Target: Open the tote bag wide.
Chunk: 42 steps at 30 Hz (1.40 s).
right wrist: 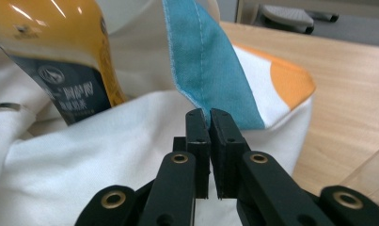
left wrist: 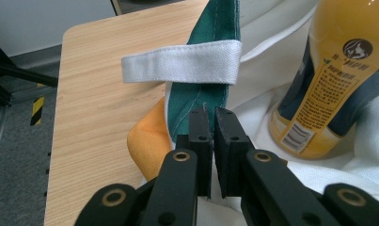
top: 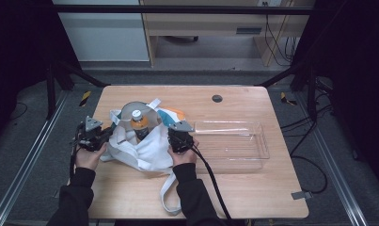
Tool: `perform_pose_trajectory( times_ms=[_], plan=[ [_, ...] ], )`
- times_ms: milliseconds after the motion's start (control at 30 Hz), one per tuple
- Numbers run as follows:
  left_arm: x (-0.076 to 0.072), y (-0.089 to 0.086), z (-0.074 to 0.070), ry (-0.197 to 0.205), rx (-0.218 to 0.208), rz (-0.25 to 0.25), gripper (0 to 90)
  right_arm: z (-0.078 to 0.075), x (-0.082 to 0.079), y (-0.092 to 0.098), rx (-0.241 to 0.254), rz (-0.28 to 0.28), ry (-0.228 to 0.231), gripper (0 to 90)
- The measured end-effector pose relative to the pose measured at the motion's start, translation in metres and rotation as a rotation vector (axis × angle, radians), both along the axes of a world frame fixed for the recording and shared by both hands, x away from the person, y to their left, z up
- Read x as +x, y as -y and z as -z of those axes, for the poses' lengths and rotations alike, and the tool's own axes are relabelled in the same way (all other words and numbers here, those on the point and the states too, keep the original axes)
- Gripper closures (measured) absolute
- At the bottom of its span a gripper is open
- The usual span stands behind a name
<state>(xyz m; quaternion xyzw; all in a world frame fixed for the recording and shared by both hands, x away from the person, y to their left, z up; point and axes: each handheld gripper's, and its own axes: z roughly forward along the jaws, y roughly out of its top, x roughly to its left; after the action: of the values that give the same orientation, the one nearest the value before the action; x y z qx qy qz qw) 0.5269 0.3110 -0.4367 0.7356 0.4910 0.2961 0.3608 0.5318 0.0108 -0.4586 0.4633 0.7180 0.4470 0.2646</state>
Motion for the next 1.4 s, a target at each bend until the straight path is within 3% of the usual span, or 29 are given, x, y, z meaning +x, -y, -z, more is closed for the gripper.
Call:
perform_pose_trajectory(
  times_ms=[133,300,467,600,800,900,1067,1233,1400],
  plan=[
    [0.000,0.000,0.002,0.001,0.006,0.002,85.3,0.010,0.002,-0.003,-0.016,-0.002,-0.036,86.8],
    [-0.003,0.000,0.000,0.017,-0.008,0.022,77.0,0.011,0.002,-0.006,-0.017,-0.018,-0.036,85.2],
    [-0.011,0.001,-0.008,0.055,-0.011,0.028,62.2,-0.004,-0.007,0.000,0.012,-0.051,0.008,80.3],
    [-0.021,-0.001,-0.016,0.086,-0.039,0.037,54.0,-0.020,-0.017,0.008,0.046,-0.092,0.043,72.2],
    [-0.036,-0.006,-0.023,0.094,-0.058,0.039,46.1,-0.035,-0.028,0.026,0.052,-0.150,0.044,62.0],
    [-0.042,-0.009,-0.025,0.103,-0.088,0.042,44.3,-0.040,-0.032,0.037,0.038,-0.173,0.035,56.3],
    [-0.051,-0.010,-0.027,0.112,-0.138,0.057,41.8,-0.048,-0.039,0.059,0.059,-0.205,0.022,47.0],
    [-0.056,-0.004,-0.031,0.112,-0.155,0.071,41.7,-0.049,-0.050,0.081,0.024,-0.227,0.021,38.5],
    [-0.059,0.005,-0.035,0.117,-0.156,0.101,40.5,-0.044,-0.063,0.105,0.023,-0.219,0.014,31.0]
  ],
)
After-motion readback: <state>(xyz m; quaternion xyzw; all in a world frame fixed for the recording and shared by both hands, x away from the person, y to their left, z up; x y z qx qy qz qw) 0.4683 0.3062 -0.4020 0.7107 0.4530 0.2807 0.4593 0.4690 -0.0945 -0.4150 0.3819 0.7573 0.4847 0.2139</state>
